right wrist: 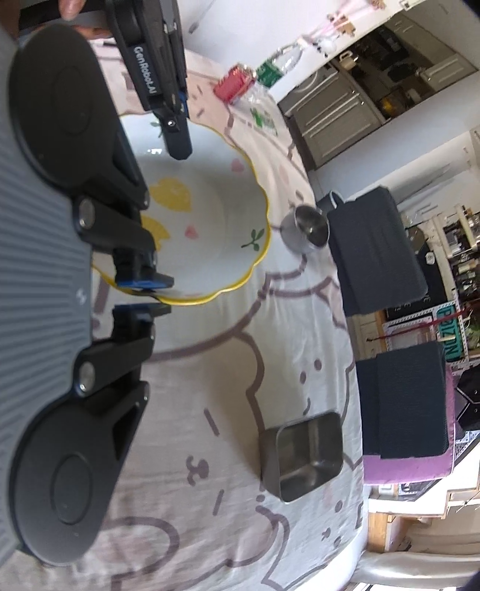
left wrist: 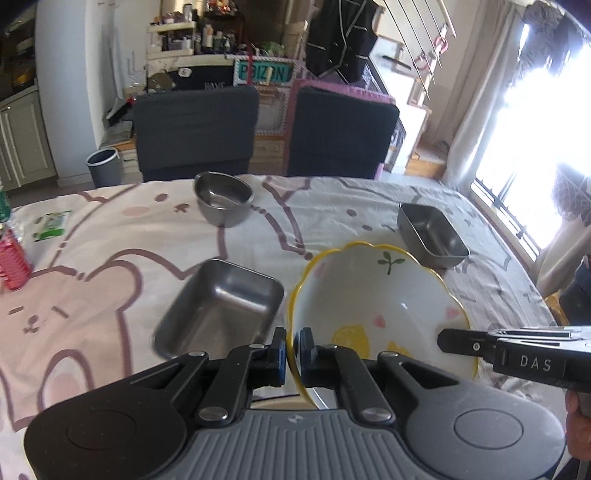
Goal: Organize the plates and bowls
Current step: 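Lift the floral bowl with both grippers and carry it over the cream bowl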
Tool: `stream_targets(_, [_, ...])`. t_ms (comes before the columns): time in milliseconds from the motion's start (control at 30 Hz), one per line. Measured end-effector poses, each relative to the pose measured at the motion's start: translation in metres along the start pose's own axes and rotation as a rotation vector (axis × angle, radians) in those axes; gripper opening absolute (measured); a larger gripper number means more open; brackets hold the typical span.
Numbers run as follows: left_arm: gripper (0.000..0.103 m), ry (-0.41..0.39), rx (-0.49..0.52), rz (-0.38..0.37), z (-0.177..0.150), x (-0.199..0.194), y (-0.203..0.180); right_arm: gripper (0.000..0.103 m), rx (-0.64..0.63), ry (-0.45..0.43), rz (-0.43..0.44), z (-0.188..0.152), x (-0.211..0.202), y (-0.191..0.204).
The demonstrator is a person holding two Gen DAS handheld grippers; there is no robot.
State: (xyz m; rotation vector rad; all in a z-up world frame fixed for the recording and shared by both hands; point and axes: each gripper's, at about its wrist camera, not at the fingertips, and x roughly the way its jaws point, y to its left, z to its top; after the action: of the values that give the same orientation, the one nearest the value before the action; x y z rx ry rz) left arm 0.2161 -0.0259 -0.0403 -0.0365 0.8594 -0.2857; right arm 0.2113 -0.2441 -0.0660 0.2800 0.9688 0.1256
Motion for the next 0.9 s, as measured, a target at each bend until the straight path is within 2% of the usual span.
stream_targets(300, [0.007, -0.035, -0.046, 0.003, -0.025, -0.044, 0.02, 0.009, -0.009, -0.019, 0.072, -0.014, -0.022, 0.025])
stream_targets(433, [0.008, -0.001, -0.04, 0.004, -0.04, -0.048, 0.027, 0.009, -0.035, 0.0, 0.067, -0.024, -0.024, 0.036])
stream_targets(567, [0.008, 0.043, -0.052, 0.001, -0.058, -0.047, 0.038, 0.009, -0.068, 0.058, 0.064, -0.036, -0.016, 0.043])
stream_targets(900, [0.008, 0.124, -0.035, 0.049, -0.083, -0.036, 0.053, 0.01, -0.172, 0.165, 0.026, -0.063, 0.007, 0.071])
